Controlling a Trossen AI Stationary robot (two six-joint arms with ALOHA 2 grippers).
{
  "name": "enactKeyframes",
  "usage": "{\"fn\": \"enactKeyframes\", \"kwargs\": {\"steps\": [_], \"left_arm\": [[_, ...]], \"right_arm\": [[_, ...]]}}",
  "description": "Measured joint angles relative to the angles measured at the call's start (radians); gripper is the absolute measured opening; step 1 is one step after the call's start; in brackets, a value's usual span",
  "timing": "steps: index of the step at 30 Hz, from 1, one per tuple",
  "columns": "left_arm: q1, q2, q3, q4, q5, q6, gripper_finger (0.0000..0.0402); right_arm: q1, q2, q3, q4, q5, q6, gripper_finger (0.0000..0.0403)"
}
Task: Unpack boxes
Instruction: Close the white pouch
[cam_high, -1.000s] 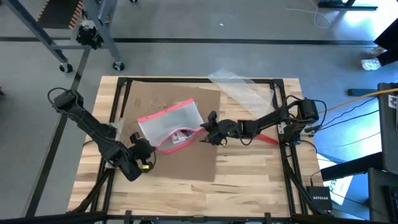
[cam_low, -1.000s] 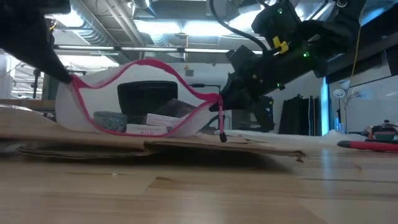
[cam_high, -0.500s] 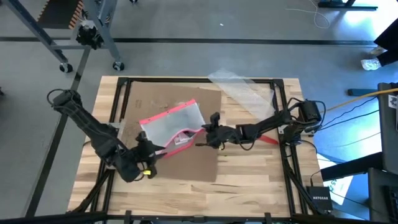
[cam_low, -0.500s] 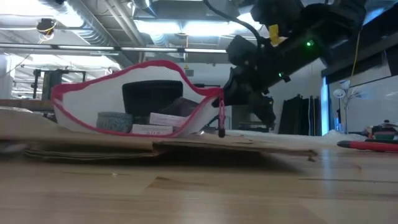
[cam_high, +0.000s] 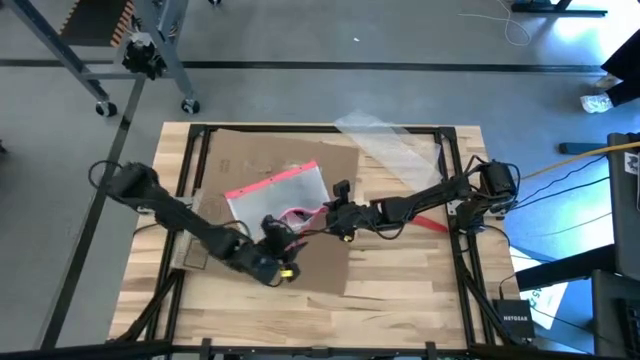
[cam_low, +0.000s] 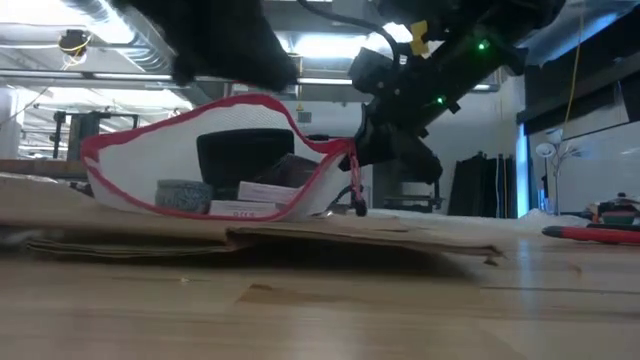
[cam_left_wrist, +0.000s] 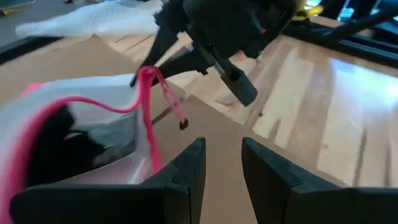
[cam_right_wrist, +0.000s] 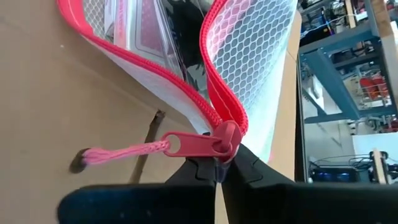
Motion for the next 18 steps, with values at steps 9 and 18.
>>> {"fn": "enactKeyframes", "kwargs": {"steps": [9,18], "left_arm": [[0.143,0.234,0.0,0.336,0.001,0.128,0.0094],[0.259,0.282,0.0,0.43,0.108,0.237,0.0094]], "right_arm": [[0.006,0.0,0.004,-0.009,-0.057,0.022,0.0001],[0.003,0.0,0.004,0.006,-0.108,0.116,0.0001]]}}
